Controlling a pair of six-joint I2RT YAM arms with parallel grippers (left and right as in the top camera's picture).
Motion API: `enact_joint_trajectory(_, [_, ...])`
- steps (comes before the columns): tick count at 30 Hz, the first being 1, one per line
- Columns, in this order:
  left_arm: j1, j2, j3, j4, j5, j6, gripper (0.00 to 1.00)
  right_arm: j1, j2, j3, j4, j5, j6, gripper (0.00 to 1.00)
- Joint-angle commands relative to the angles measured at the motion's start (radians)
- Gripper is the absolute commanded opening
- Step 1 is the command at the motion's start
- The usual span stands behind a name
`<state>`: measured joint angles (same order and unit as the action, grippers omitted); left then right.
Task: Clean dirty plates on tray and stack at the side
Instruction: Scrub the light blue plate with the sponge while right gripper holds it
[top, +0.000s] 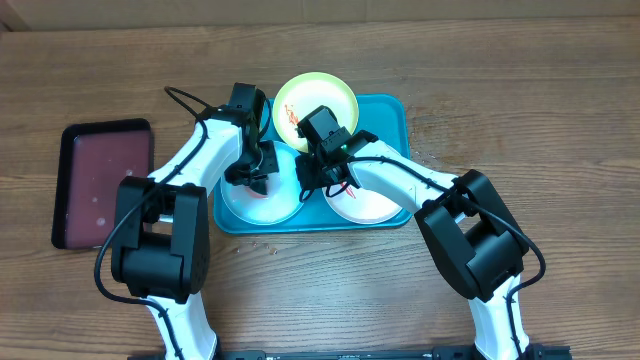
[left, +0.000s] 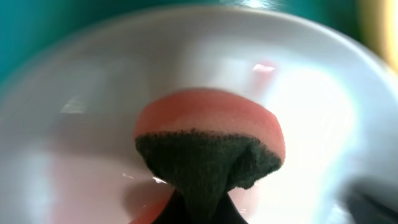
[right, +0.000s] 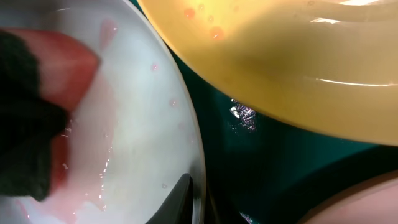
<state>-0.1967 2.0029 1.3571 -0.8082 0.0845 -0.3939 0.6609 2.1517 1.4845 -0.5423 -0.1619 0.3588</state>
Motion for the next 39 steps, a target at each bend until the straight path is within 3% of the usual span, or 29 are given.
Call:
enact_joint_trajectory(1, [-0.021, 0.019, -0.001, 0.004, 0.229, -0.004, 0.04, 0.000, 0.016, -0.005, -0.010, -0.005, -0.007, 0.08])
enact_joint_trajectory(8, [-0.019, 0.026, -0.001, -0.068, 0.228, 0.126, 0.04, 0.000, 0.015, -0.005, -0.009, -0.004, -0.007, 0.08])
enact_joint_trajectory(13, [0.006, 0.026, -0.001, -0.146, -0.081, 0.070, 0.04, 0.000, 0.016, -0.005, -0.010, -0.004, -0.007, 0.08])
enact_joint_trajectory(16, [0.030, 0.026, 0.000, -0.170, -0.354, -0.021, 0.04, 0.000, 0.016, -0.005, -0.010, -0.004, -0.007, 0.08])
enact_joint_trajectory(20, [0.040, 0.025, 0.002, -0.167, -0.478, -0.129, 0.04, 0.000, 0.015, -0.005, -0.017, -0.003, -0.010, 0.08])
enact_joint_trajectory(24, [0.039, 0.025, 0.005, -0.131, -0.351, -0.124, 0.04, 0.000, 0.015, -0.005, -0.017, -0.003, -0.015, 0.08])
enact_joint_trajectory(29, [0.038, 0.026, 0.005, -0.019, 0.130, 0.009, 0.04, 0.000, 0.015, -0.005, -0.009, -0.003, -0.014, 0.08])
enact_joint_trajectory(32, [0.029, 0.027, 0.005, 0.032, 0.320, 0.079, 0.04, 0.000, 0.016, -0.005, -0.008, -0.003, -0.014, 0.08])
enact_joint_trajectory(39, [0.021, 0.027, 0.005, -0.008, 0.360, 0.089, 0.04, 0.000, 0.015, -0.005, -0.010, -0.003, -0.014, 0.08])
